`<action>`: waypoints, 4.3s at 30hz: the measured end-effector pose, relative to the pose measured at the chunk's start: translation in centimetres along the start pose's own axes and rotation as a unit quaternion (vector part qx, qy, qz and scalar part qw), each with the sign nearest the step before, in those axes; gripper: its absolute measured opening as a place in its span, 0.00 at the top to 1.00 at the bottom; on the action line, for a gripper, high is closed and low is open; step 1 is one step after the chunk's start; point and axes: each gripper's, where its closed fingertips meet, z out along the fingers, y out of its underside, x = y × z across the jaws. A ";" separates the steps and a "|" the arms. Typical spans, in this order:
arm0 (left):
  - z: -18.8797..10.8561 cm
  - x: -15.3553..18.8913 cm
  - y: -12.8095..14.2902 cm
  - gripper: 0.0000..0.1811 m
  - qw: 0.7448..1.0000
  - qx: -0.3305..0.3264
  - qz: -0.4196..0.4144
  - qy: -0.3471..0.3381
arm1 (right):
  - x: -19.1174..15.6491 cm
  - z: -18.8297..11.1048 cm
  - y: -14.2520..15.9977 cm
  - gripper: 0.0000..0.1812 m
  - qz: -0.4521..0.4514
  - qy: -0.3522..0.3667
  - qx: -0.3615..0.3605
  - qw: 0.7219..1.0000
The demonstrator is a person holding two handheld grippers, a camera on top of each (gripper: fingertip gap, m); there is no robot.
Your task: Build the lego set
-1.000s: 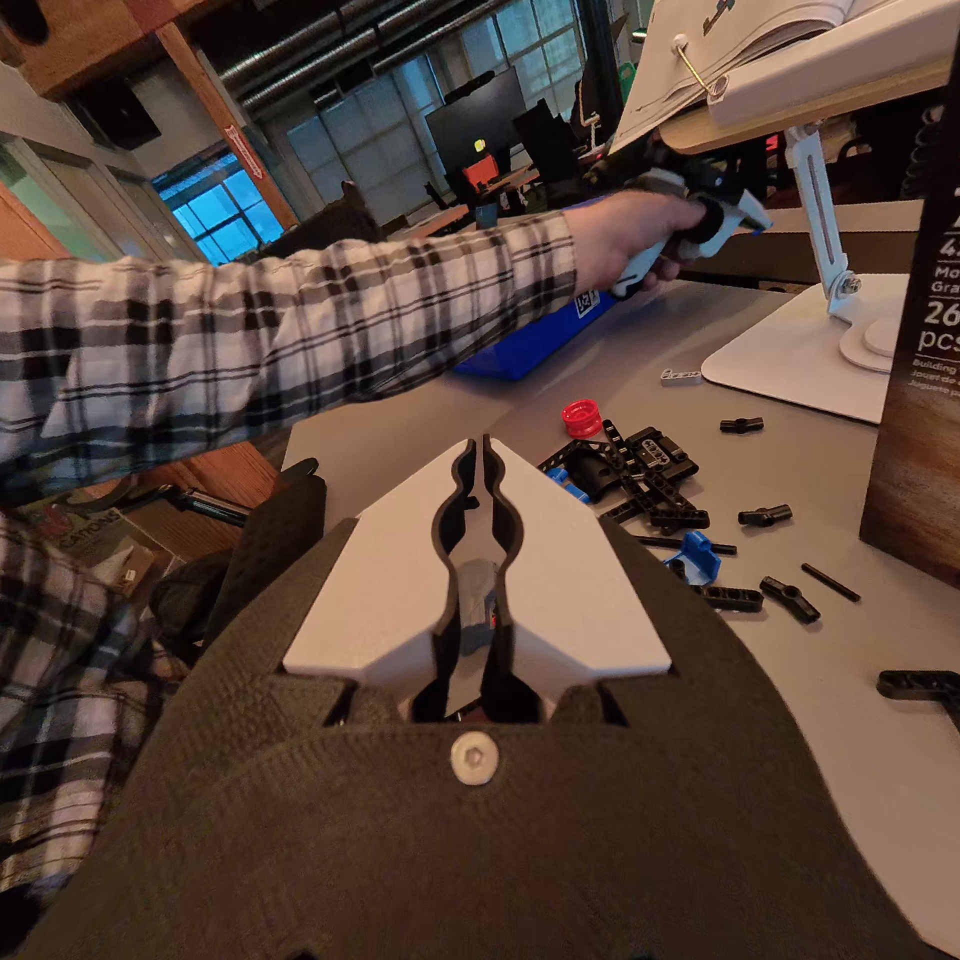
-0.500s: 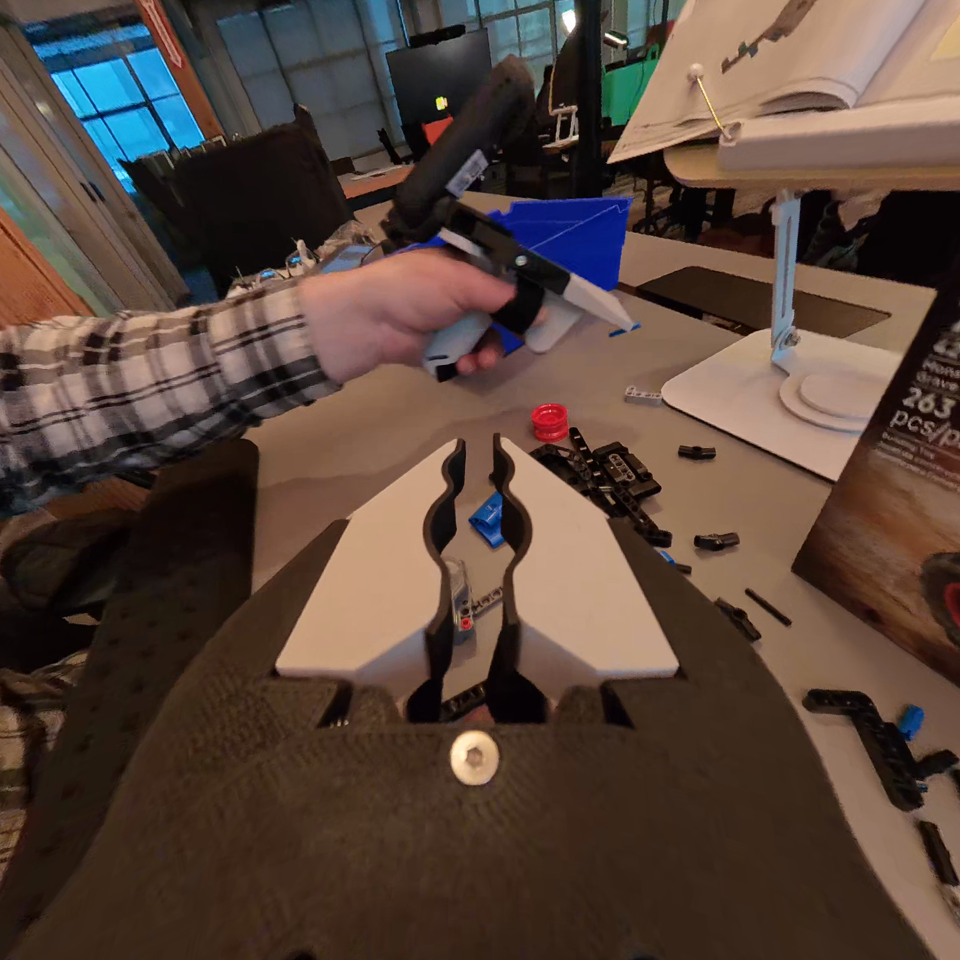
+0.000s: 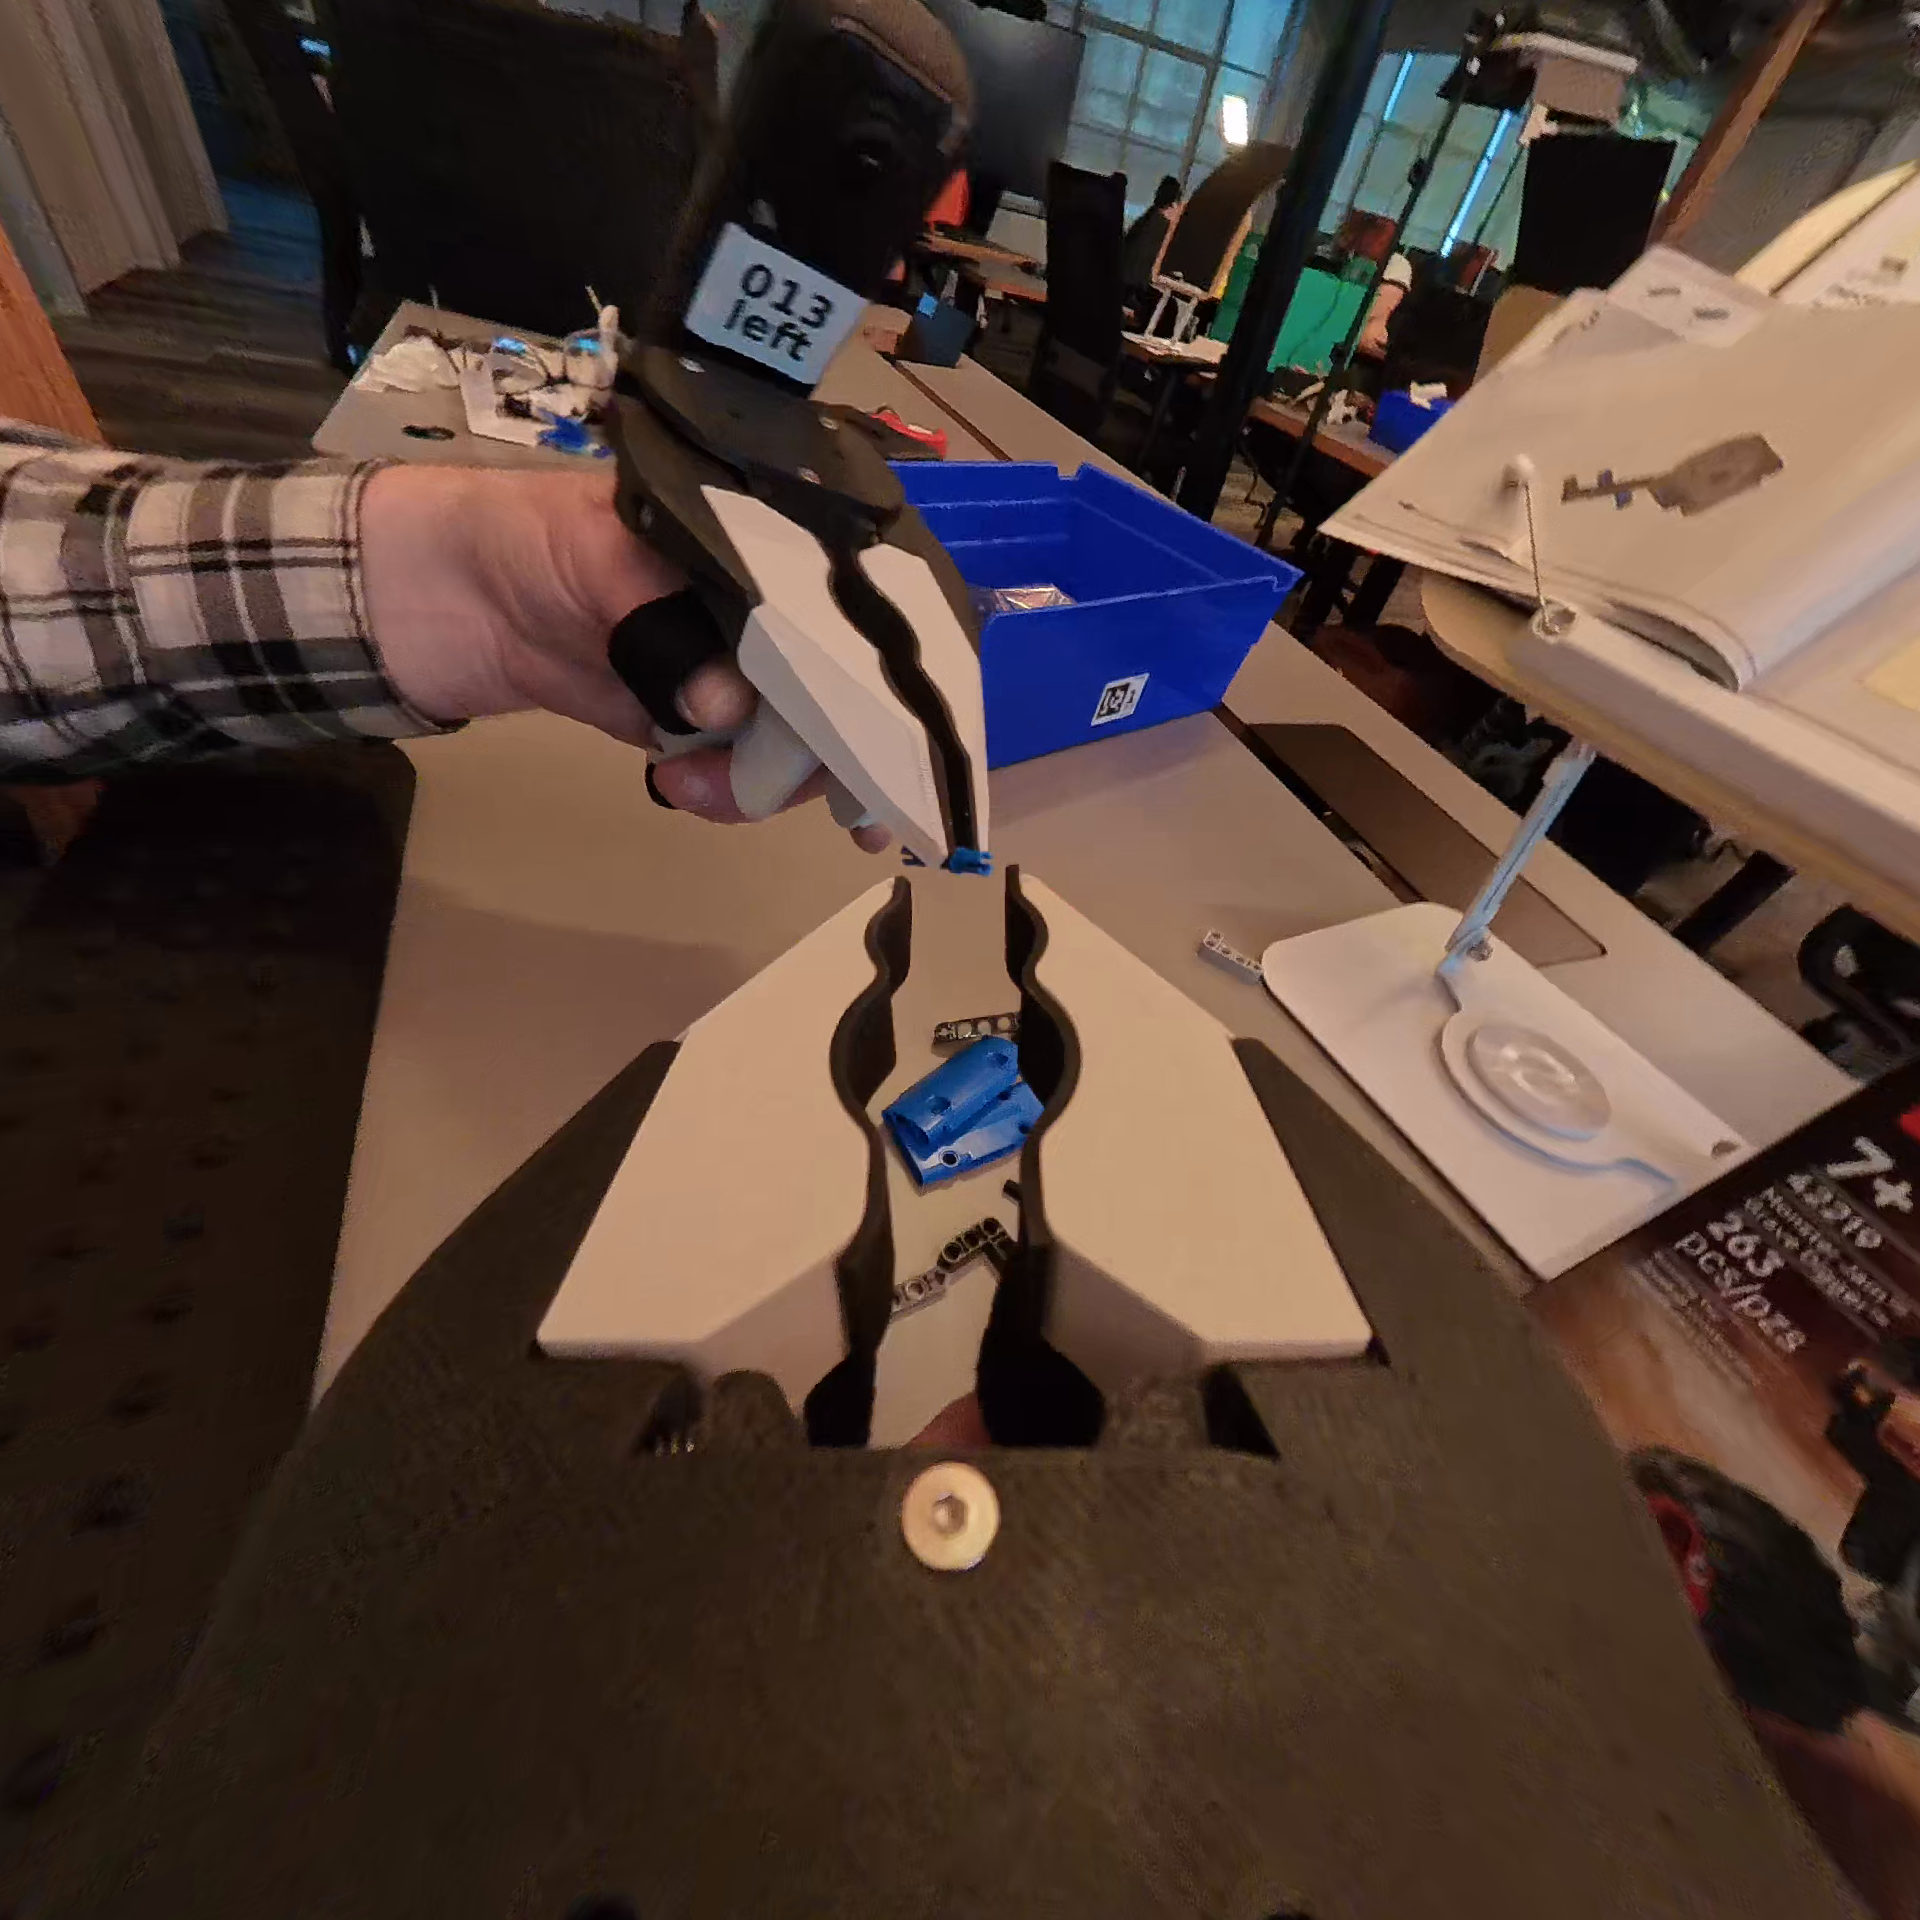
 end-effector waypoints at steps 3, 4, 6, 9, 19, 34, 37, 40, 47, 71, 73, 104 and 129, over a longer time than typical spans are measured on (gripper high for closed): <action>-0.1 0.6 -0.4 0.99 0.998 0.006 -0.041 0.039 | -0.4 0.2 0.1 0.92 -0.072 0.014 -0.026 0.997; -0.2 0.8 -0.4 0.99 0.998 0.003 -0.046 0.052 | -0.4 0.2 0.1 0.92 -0.098 0.023 -0.033 0.994; -0.2 1.0 -0.5 0.99 0.995 0.001 -0.066 0.068 | -0.5 0.4 -0.1 0.91 -0.126 0.031 -0.048 0.990; -0.1 1.3 0.0 0.99 0.994 -0.021 -0.067 0.087 | -0.9 0.5 -0.5 0.92 -0.134 0.020 -0.045 0.990; 0.4 2.0 0.1 0.99 0.989 -0.044 -0.089 0.112 | -0.8 0.4 0.1 0.95 -0.309 0.073 -0.098 0.943; 1.3 2.3 -1.2 0.99 0.982 0.021 -0.157 0.108 | -0.2 -0.8 -0.7 0.98 -0.357 0.169 -0.076 0.915; 1.0 2.6 -2.3 0.98 0.973 0.070 -0.175 0.135 | 0.0 -0.9 -1.8 0.98 -0.263 0.177 -0.021 0.948; 0.9 2.5 -2.5 0.98 0.970 0.090 -0.179 0.140 | 0.1 -0.9 -1.9 0.99 -0.227 0.178 -0.004 0.958; 0.8 2.5 -2.6 0.98 0.962 0.117 -0.195 0.149 | 0.3 -1.2 -1.9 0.99 -0.174 0.168 0.029 0.970; 1.4 2.3 -3.4 0.99 0.992 0.098 0.052 -0.065 | 0.5 -2.3 -1.9 0.97 -0.138 0.192 0.029 0.971; 1.2 2.2 -3.6 0.99 0.988 0.074 0.102 -0.092 | 0.6 -2.8 -1.8 0.96 -0.136 0.186 0.021 0.973; 1.2 1.1 -3.2 0.99 0.842 -0.073 0.467 -0.260 | 1.2 -3.2 -2.1 0.94 0.221 -0.001 0.066 0.973; -0.8 1.2 -3.6 0.97 0.739 -0.089 0.600 -0.292 | 0.9 -4.3 -2.6 0.99 0.306 -0.071 0.109 0.943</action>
